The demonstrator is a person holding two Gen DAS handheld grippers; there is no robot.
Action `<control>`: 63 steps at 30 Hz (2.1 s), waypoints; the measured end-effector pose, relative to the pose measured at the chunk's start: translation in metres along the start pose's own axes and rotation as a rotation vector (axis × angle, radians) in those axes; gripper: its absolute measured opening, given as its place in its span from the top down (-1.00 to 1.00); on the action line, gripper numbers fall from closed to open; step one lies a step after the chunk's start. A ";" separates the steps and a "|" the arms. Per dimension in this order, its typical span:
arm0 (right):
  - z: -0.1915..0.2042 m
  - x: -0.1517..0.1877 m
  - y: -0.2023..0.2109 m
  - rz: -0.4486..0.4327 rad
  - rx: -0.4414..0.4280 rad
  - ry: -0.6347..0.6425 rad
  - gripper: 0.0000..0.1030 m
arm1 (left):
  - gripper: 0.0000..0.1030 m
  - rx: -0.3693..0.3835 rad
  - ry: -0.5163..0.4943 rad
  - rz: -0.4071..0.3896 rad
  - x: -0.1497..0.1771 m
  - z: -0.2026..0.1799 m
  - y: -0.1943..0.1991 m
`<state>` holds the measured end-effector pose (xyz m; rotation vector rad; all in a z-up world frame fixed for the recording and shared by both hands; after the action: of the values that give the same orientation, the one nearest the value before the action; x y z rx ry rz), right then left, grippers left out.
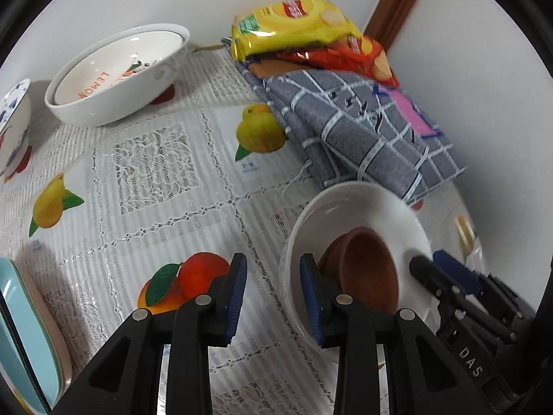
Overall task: Organize plates and bowls
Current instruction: 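Move both grippers toward the white bowl holding the clay dishes, then close both grippers on the rim of the white bowl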
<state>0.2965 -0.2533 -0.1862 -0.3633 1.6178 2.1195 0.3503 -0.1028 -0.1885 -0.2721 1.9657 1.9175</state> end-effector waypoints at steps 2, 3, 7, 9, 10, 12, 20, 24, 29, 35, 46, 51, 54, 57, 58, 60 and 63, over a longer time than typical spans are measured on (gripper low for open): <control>-0.003 0.000 -0.003 0.004 -0.010 -0.024 0.34 | 0.42 -0.006 -0.002 -0.002 0.001 -0.001 -0.002; -0.003 0.000 -0.004 0.004 -0.012 -0.032 0.34 | 0.42 -0.014 -0.004 0.001 0.001 -0.001 -0.003; -0.004 0.001 -0.011 -0.001 0.001 -0.041 0.34 | 0.39 -0.013 -0.011 0.012 0.002 0.000 -0.010; -0.002 0.000 -0.013 -0.005 0.013 -0.029 0.33 | 0.34 -0.017 -0.019 0.021 0.003 -0.002 -0.013; -0.002 0.000 -0.014 -0.010 0.023 -0.022 0.32 | 0.34 -0.015 -0.021 0.021 0.004 -0.002 -0.014; -0.002 -0.001 -0.017 -0.012 0.031 -0.016 0.32 | 0.32 -0.010 -0.008 0.023 0.004 -0.001 -0.016; -0.004 -0.002 -0.026 -0.005 0.033 -0.038 0.32 | 0.18 -0.004 0.018 0.032 0.004 0.003 -0.020; -0.005 -0.001 -0.027 0.001 0.031 -0.044 0.32 | 0.16 -0.007 0.016 0.030 0.004 0.003 -0.020; -0.004 -0.003 -0.028 0.022 0.033 -0.040 0.32 | 0.16 -0.007 0.024 0.022 0.004 0.002 -0.020; -0.004 -0.004 -0.030 0.030 0.018 -0.043 0.38 | 0.20 0.003 0.043 0.016 0.004 0.003 -0.020; 0.001 -0.003 -0.031 0.019 -0.055 -0.053 0.76 | 0.72 0.074 0.025 0.006 0.006 -0.006 -0.019; 0.004 -0.003 -0.031 0.019 -0.048 -0.038 0.80 | 0.72 0.066 0.024 0.007 0.006 -0.006 -0.020; 0.004 -0.004 -0.033 0.028 -0.045 -0.051 0.81 | 0.72 0.059 0.026 0.001 0.006 -0.007 -0.020; 0.003 -0.004 -0.034 0.027 -0.042 -0.055 0.81 | 0.75 0.066 0.036 0.001 0.007 -0.006 -0.020; 0.003 -0.004 -0.033 0.025 -0.041 -0.056 0.81 | 0.76 0.067 0.039 0.000 0.007 -0.006 -0.020; 0.004 -0.003 -0.033 0.015 -0.037 -0.057 0.82 | 0.77 0.065 0.044 -0.005 0.008 -0.005 -0.020; 0.002 -0.002 -0.030 0.004 -0.041 -0.073 0.83 | 0.78 0.048 0.032 -0.013 0.008 -0.008 -0.017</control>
<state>0.3137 -0.2450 -0.2100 -0.2926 1.5373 2.1464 0.3484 -0.1104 -0.2077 -0.3030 2.0225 1.8663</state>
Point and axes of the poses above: each gripper's, at about its wrist camera, not at the fingertips, and y roughly against the way its jaws point, z to its left, x to its underside, the point moved 2 cm from there along -y, roughly the way its jaws point, and after that the axes turned 12 degrees about -x, right-handed, at the moved point
